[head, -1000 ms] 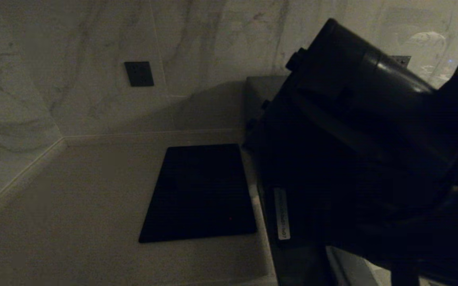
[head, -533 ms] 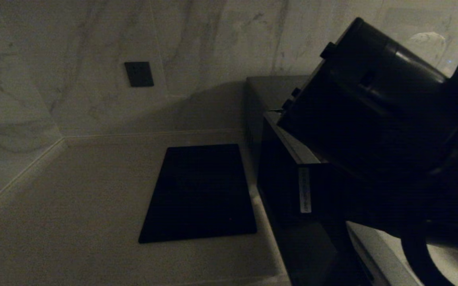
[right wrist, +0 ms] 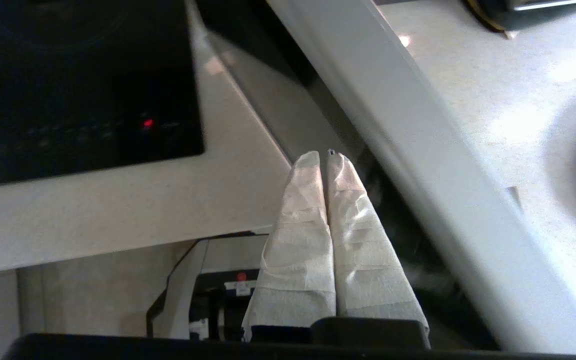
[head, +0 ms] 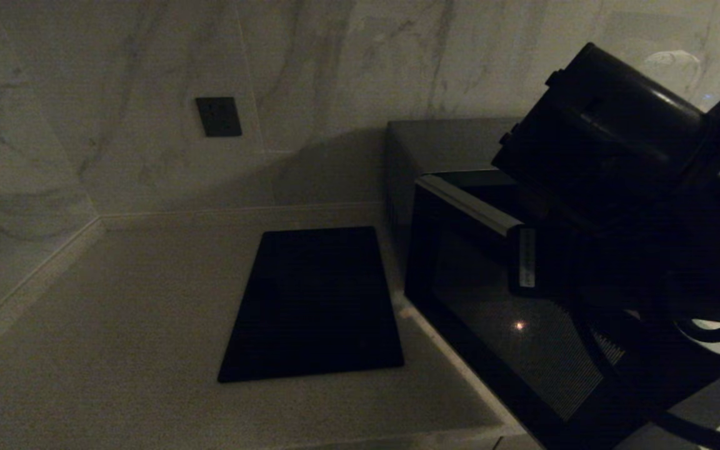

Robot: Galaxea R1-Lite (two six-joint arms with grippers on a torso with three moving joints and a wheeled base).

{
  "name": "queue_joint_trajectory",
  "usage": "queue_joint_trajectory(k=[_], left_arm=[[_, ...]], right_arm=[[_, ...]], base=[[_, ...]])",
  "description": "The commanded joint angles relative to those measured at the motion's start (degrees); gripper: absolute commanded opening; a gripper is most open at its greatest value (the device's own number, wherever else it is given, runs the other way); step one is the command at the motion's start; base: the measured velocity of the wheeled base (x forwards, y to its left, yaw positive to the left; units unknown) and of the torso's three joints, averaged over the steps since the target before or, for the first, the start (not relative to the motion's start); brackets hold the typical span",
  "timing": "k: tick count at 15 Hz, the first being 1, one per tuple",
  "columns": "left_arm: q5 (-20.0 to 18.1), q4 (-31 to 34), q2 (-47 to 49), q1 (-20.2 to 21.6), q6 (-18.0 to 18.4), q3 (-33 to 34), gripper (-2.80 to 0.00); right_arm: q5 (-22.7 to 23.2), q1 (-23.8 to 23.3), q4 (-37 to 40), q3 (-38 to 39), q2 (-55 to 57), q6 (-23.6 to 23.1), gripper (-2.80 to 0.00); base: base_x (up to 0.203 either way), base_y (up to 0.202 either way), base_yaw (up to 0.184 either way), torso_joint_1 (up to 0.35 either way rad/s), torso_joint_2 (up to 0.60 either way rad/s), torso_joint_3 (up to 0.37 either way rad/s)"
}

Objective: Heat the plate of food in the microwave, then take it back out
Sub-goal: Close the microwave oven

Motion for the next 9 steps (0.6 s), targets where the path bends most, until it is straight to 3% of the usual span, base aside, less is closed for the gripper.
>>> queue_joint_trajectory(k=[1,2,6,9], left_arm=[[0.0,0.0,0.0,0.0,-0.1,0.0,-2.80],[0.0,0.0,0.0,0.0,-0.1,0.0,-2.80],[0.0,0.0,0.0,0.0,-0.1,0.0,-2.80],[0.0,0.0,0.0,0.0,-0.1,0.0,-2.80]], right_arm=[[-0.4,-1.3,0.4,0.6,-1.2,0.3,-2.80],[-0.4,-2.4,0.5,1.0,-1.5,0.6,-2.80],[-2.2,-10.2,7.3,1.1,-0.2,9.0,-2.80],[-2.4,-16.1,8.3,1.2,0.2,10.1,-2.80]], base=[[0.000,0.000,0.000,0.000,0.00,0.000],[0.000,0.000,0.000,0.000,0.00,0.000],[0.000,0.000,0.000,0.000,0.00,0.000],[0.000,0.000,0.000,0.000,0.00,0.000]])
